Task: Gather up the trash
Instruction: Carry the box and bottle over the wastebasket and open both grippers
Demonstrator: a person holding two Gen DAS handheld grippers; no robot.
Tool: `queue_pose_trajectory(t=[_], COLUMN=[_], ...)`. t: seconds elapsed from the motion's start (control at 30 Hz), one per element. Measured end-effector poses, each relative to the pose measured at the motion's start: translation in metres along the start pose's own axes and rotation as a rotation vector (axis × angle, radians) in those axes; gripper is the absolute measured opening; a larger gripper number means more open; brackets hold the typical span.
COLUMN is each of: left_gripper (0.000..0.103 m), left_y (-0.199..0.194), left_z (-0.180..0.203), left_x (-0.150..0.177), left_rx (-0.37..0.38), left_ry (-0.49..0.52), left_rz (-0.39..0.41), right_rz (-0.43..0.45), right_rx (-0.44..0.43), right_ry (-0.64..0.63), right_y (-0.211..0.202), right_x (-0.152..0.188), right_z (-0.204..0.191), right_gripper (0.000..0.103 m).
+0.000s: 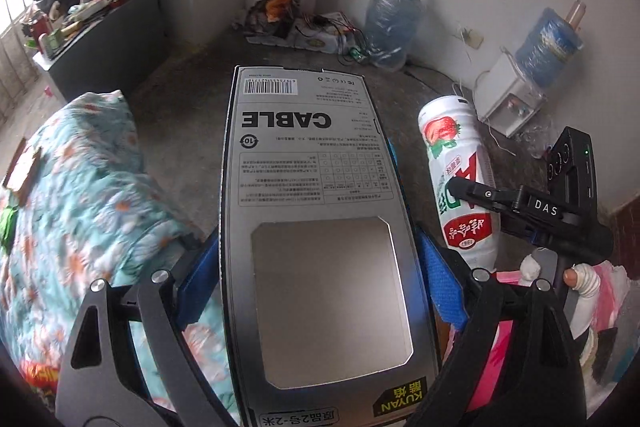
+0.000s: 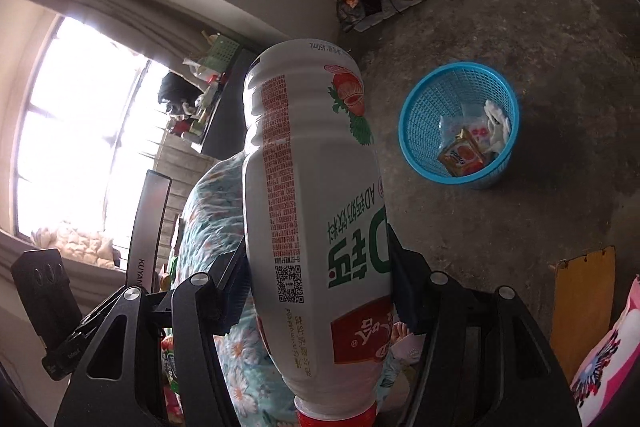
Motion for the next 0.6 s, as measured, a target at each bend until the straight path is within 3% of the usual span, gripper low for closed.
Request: queue_pose_trajectory(t=[0.1, 0.3, 0.53, 0.6], left_gripper=[0.085, 0.086, 0.088, 0.088], left_y=[0.064, 0.179, 0.269, 0.282], left_z=[0.009, 0.009, -0.005, -0.006], left_x=[-0.026, -0.060, -0.096, -0.105], left_rx=[0.055, 0.087, 0.122, 0.127], left_ry=[0.009, -0.015, -0.099, -0.118], left_rz=[-0.058, -0.167, -0.187, -0.166], right_rz=[-0.025, -0.066, -0.036, -0.014], right_rx=[0.016, 0.072, 0.137, 0.161], right_ry=[0.080, 0.213, 0.306, 0.295], right_y=[0.032, 0.098, 0.161, 0.175], right_x=[-0.024, -0.075, -0.141, -0.157], right_z=[0.028, 0.080, 0.121, 0.132], right_gripper=[0.058, 0.059, 0.061, 0.072])
Point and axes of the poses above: each gripper's, at about its wrist camera, not at the fingertips, and y roughly the way its jaws point, z to its right, x to its underside, the point moved 9 cm from there along y, roughly the way its jaws point, and after that the axes turned 12 degrees about y, right-handed, at the moved point
